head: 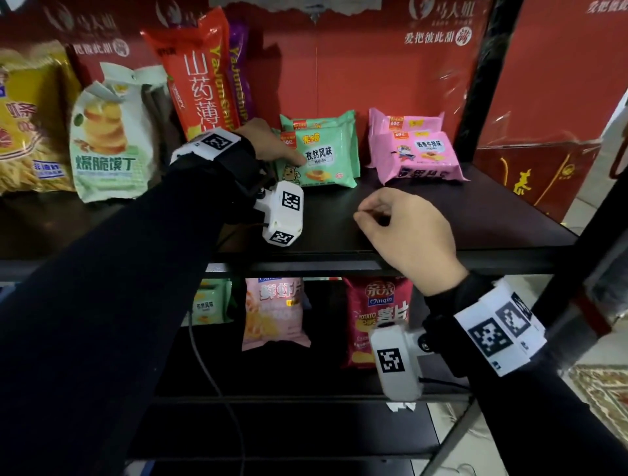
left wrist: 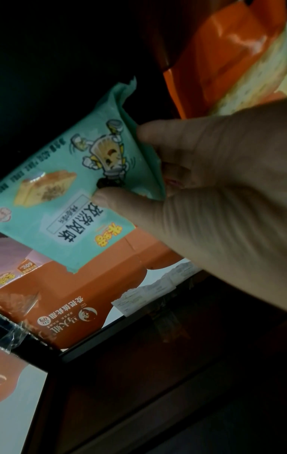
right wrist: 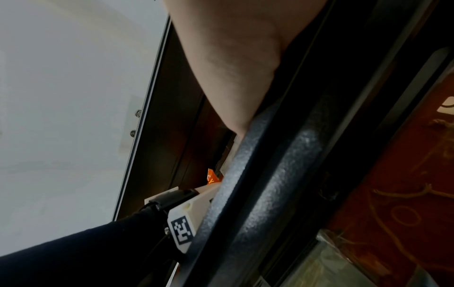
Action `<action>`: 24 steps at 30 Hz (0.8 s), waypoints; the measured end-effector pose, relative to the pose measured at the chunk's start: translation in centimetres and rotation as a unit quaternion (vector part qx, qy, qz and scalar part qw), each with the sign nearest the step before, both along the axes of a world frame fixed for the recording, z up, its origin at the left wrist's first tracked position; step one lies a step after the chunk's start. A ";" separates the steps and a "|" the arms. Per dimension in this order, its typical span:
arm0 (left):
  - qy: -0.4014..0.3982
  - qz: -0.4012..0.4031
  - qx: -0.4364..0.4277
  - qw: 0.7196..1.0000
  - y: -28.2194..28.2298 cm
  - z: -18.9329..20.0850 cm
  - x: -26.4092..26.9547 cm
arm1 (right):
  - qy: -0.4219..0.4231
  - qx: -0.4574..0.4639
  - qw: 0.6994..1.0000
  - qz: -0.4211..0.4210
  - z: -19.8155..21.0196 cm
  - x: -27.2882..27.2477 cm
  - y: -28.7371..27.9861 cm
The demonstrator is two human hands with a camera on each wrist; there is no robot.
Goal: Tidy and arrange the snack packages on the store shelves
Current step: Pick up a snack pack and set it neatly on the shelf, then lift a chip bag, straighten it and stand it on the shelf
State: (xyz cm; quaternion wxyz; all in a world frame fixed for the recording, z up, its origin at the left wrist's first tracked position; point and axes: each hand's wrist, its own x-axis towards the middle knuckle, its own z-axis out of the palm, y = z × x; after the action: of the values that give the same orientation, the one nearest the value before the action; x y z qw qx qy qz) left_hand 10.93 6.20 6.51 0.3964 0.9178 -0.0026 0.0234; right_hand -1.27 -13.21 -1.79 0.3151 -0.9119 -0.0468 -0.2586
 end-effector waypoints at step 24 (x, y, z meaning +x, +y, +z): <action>-0.200 0.069 -0.121 0.970 12.2 0.9 -5.9 | 0.042 0.049 0.990 0.125 3.9 0.2 6.5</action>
State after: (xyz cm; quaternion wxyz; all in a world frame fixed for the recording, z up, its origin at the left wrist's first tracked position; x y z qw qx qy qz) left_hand 5.06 18.39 7.46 0.4936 0.8374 -0.0162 0.2342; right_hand -1.06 -6.73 2.07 0.3908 -0.8924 -0.1349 -0.1809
